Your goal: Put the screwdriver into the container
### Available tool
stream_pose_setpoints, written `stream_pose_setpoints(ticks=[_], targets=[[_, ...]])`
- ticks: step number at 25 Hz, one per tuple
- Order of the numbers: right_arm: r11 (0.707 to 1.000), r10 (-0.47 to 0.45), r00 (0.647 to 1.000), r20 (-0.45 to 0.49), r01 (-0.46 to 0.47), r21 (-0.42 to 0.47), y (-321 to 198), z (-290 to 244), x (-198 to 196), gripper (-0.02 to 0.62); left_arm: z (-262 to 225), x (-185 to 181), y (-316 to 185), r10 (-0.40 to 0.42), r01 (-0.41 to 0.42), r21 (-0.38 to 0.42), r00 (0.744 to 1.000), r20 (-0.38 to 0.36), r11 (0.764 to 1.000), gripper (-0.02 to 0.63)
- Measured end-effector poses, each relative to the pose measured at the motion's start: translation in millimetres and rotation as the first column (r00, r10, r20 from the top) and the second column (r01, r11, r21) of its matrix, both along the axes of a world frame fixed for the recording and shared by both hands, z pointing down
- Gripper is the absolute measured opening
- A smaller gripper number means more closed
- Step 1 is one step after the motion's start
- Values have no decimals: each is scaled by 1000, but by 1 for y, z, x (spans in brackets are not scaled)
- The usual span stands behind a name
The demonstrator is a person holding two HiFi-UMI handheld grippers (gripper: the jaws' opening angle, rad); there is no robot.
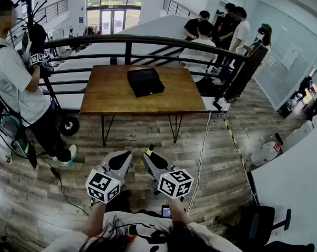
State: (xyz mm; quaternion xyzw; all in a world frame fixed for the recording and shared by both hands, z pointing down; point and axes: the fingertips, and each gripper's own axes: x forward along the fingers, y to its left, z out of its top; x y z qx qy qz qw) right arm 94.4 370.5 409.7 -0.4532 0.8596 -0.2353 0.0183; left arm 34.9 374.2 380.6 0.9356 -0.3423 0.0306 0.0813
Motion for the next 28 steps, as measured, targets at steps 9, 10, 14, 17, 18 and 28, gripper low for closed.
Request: stream_pose_setpoints(ticks=[9,10,14,17,18,28], targets=[[1000,20,1000,17,-20,8,-16,6,17,100,10,8,-15,-3,3,-2,1000,15,1000,0],[1000,18,1000,23,-18,7,-16,7,18,100,11,9,-16,-4,4,-4,1000,17,1000,0],[1000,5,999,37,-5,8,-20,8,18,100,14,12,-20,-3,3,-9,1000,31,1000,0],[1000,0,999,41,-1,4,-26,11,19,100,18,16,-24,9,-8,-13,999,42,1000,0],[1000,-1,999,40,1,1,-28,12,21,100,18,19,-26,11,-11,-15,999,43,1000,0],[999,12,999,39,-10,-31,-71,15,23,100,23,23,-73,38,-35,-39,997,60,999,0]])
